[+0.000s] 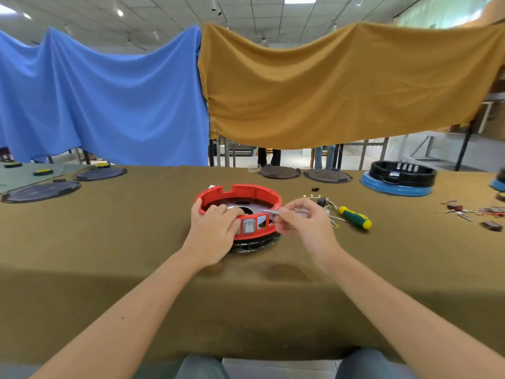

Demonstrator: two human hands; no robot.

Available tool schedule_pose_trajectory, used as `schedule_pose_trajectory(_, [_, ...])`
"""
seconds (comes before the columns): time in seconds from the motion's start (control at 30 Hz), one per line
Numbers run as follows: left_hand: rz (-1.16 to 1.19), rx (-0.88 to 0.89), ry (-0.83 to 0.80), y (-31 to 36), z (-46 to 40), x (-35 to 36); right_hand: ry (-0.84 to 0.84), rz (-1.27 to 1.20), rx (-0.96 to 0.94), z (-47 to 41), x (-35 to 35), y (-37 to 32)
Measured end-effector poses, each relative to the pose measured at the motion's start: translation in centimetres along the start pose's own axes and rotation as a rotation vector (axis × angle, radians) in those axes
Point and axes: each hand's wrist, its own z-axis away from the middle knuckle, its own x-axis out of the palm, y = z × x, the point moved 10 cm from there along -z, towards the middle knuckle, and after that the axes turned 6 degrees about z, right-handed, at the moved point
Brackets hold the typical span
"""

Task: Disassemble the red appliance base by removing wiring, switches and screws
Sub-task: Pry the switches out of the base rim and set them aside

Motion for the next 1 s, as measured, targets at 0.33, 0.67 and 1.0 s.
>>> schedule_pose_trajectory(0.33, [0.280,-0.260,-0.455,-1.4,-2.8,0.9,-0.128,0.310,0.209,2.1,2.3,4.1])
schedule_pose_trajectory(0.67, [0.430,-0.343,-0.477,-1.8,-2.3,1.3,-0.021,0.579,0.077,2.3,5.5,3.6])
schedule_pose_trajectory(1.0, [0.433,-0.353,-0.511,-2.0,-2.4,1.7,-0.005,0.643,0.062,2.7,6.7,2.5])
